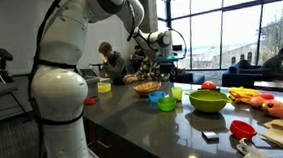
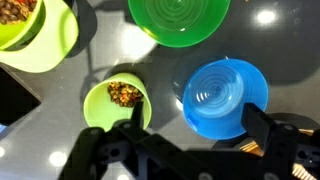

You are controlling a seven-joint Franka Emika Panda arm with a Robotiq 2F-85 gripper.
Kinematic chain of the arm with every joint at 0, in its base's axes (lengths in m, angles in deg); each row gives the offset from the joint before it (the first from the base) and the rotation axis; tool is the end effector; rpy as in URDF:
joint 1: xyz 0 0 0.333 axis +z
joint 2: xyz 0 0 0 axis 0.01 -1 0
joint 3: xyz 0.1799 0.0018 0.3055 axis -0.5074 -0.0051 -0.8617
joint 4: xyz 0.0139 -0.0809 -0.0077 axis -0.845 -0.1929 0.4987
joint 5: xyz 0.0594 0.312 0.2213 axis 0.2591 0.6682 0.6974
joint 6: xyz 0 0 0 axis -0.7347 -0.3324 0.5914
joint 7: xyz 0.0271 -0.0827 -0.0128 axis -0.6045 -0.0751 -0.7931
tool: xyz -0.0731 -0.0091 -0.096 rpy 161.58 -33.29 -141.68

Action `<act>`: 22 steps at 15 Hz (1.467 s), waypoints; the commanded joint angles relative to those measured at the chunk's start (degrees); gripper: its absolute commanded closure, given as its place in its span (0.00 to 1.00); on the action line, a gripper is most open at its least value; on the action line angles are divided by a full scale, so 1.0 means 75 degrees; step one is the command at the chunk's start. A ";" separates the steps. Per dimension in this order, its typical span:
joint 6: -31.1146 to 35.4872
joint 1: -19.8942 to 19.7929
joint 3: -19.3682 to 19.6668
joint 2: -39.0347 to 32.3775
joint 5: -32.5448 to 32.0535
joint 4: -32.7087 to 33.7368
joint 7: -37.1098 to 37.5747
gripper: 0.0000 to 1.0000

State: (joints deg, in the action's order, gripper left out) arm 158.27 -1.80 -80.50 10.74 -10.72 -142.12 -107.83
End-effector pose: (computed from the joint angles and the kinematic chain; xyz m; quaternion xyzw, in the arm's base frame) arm 0.6524 -0.0014 0.4028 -0.9677 -0.2515 0.0104 0.0124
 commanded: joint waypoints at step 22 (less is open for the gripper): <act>0.0958 -0.0373 -0.0230 -0.0387 0.0197 -0.0216 0.0042 0.00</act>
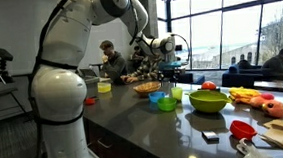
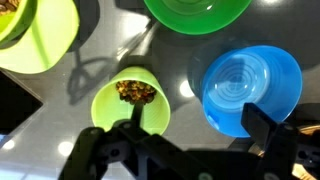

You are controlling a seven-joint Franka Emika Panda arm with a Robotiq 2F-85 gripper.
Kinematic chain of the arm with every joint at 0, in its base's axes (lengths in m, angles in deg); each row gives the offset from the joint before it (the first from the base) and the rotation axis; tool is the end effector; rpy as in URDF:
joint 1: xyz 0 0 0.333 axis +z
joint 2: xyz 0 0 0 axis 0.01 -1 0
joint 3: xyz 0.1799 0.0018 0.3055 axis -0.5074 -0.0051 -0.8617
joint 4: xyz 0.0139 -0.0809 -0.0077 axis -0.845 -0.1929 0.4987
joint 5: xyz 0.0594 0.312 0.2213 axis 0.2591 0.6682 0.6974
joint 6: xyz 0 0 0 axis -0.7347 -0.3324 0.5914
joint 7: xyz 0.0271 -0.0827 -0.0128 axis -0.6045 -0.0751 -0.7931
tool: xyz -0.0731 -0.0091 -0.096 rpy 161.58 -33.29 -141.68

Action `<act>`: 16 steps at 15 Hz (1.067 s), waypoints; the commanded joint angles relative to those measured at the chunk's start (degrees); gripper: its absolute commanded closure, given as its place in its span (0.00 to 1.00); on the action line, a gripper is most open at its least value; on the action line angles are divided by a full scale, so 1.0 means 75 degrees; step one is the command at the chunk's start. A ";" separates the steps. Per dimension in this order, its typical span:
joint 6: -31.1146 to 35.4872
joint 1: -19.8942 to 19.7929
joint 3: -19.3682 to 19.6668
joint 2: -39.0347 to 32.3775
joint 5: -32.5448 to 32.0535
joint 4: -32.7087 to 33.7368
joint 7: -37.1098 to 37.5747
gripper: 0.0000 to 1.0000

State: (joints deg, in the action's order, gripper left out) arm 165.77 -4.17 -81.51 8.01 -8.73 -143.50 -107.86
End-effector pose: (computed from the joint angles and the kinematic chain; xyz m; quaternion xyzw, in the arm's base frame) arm 0.6646 -0.0170 0.3722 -0.9729 -0.2291 -0.0230 0.0217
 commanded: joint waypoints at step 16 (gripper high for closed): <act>0.0213 -0.0017 -0.0311 -0.0248 -0.0248 0.0019 -0.0164 0.00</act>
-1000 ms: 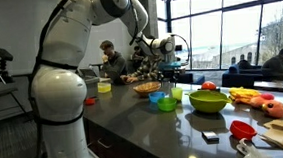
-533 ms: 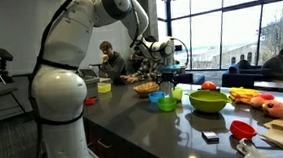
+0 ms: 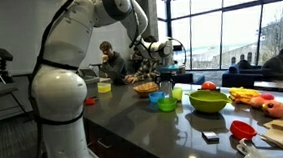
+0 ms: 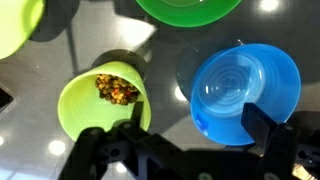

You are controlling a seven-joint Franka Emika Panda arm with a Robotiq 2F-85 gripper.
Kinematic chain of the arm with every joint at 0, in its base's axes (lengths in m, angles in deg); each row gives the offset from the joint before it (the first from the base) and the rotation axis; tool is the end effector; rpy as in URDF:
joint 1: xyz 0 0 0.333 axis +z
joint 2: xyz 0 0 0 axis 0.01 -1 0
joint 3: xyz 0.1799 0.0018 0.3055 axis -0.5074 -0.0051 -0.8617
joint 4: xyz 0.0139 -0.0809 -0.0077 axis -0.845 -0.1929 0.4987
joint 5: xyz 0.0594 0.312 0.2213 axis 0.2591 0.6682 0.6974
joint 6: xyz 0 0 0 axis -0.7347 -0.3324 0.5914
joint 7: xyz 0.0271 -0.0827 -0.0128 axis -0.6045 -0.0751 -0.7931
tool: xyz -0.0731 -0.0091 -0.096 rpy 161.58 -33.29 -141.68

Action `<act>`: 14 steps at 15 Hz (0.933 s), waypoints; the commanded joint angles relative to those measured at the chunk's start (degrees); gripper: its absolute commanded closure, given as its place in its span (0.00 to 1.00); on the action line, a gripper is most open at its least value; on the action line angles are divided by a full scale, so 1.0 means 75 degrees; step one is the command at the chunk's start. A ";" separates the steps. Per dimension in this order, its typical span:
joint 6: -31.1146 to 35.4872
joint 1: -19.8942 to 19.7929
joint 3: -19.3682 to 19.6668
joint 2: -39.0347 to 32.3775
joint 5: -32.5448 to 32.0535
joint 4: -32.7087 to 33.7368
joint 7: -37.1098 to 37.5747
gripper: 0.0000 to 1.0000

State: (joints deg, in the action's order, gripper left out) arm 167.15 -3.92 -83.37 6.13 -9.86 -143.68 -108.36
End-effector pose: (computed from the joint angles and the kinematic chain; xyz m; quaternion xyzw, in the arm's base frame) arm 0.6678 0.0042 0.3515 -0.9666 -0.2546 -0.0170 0.0223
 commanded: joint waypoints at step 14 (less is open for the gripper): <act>0.0187 -0.0150 -0.0073 -0.0201 -0.0080 0.0052 -0.0202 0.63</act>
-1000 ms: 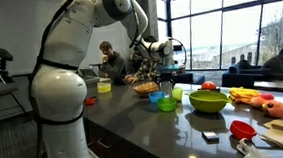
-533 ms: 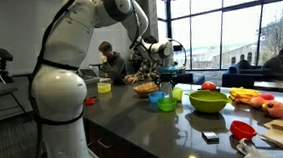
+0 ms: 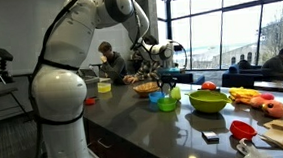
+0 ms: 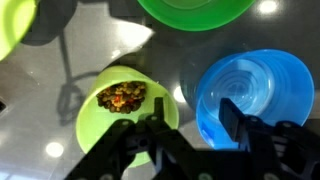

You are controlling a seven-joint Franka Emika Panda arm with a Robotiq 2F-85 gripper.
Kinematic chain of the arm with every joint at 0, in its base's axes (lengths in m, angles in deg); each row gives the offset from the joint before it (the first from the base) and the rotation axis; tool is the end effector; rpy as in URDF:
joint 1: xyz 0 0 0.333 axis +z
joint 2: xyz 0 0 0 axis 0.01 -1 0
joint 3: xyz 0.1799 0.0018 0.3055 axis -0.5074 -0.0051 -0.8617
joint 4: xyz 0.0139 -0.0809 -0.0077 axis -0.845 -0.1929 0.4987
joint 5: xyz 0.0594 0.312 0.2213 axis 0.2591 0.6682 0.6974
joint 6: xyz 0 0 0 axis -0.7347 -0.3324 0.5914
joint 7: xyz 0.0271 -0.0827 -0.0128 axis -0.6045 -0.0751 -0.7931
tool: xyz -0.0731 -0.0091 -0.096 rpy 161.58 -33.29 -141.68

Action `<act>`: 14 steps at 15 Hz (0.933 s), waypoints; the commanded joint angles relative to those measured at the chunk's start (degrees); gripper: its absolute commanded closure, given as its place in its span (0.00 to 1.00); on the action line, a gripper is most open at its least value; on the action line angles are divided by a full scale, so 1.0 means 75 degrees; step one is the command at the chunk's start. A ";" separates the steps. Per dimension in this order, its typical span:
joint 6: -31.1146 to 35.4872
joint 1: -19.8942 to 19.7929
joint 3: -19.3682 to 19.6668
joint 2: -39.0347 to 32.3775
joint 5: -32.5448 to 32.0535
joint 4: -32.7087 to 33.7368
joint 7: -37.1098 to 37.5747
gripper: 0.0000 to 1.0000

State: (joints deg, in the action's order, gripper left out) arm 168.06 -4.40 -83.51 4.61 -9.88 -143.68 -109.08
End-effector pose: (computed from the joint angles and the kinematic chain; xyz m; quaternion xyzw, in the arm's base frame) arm 0.6699 -0.0001 0.3353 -0.9659 -0.2573 -0.0124 0.0246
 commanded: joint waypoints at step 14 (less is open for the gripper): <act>0.0201 -0.0217 -0.0030 0.0204 -0.0011 -0.0069 -0.0193 0.98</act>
State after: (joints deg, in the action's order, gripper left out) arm 169.04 -5.08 -83.46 4.98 -9.84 -143.01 -109.49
